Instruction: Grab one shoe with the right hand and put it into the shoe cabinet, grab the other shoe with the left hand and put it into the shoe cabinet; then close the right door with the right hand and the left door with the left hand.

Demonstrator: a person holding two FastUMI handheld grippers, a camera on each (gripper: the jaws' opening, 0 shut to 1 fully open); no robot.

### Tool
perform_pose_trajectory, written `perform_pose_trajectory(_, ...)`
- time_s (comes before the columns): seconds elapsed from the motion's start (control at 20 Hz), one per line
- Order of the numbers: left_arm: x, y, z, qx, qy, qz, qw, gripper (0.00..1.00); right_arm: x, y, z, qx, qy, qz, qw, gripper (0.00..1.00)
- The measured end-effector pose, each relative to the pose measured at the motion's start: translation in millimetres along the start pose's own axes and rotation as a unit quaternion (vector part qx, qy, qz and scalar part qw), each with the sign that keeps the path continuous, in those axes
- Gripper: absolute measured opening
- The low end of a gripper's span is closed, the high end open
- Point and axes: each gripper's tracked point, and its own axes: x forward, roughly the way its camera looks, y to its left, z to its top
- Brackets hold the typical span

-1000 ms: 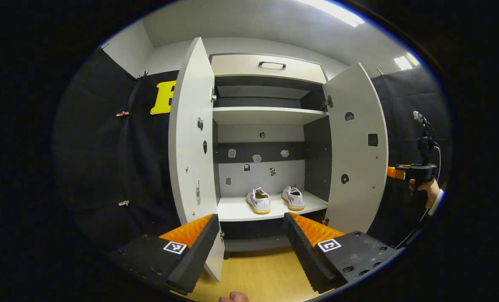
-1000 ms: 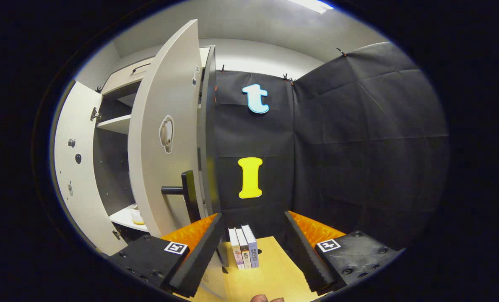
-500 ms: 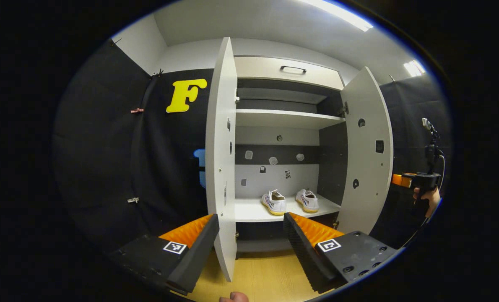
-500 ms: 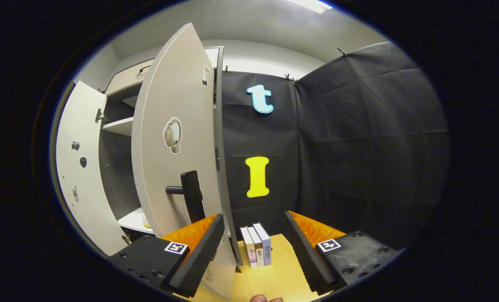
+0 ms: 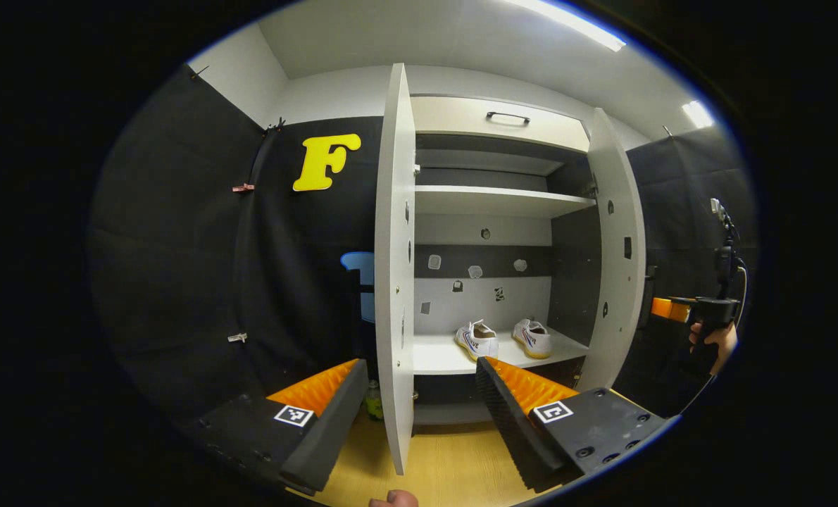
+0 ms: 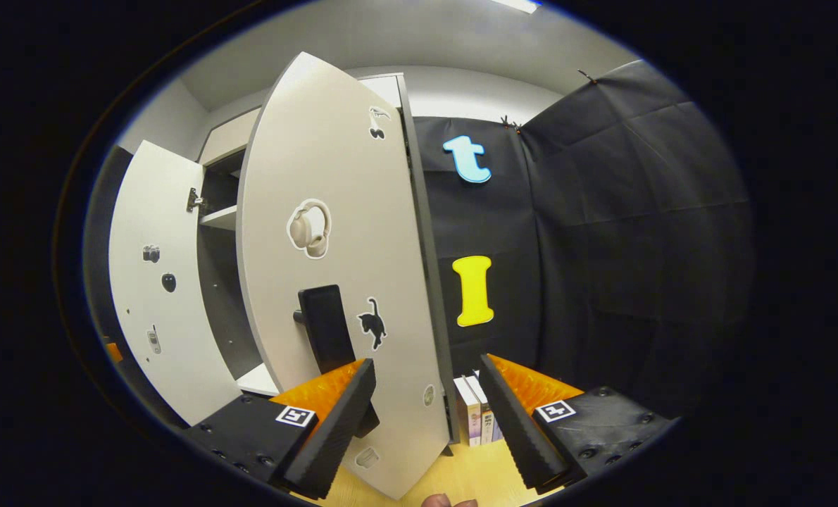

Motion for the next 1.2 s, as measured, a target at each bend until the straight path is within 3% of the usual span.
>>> perform_pose_trajectory(0.2,-6,6,-2,-0.008,0.006,0.006,1.000,0.97,-1,37,-11,0.000,0.017,0.045,0.999,0.98)
perform_pose_trajectory(0.65,-8,55,3,-0.005,0.005,0.048,0.999,0.97,-31,86,0,0.004,0.018,0.100,0.995,0.98)
perform_pose_trajectory(0.9,11,99,12,-0.019,-0.007,0.080,0.997,0.96,-51,89,23,0.007,0.001,0.112,0.994,0.98)
perform_pose_trajectory(1.2,59,139,1,-0.015,0.004,0.099,0.995,0.97,-63,71,32,0.011,-0.008,0.098,0.995,0.98)
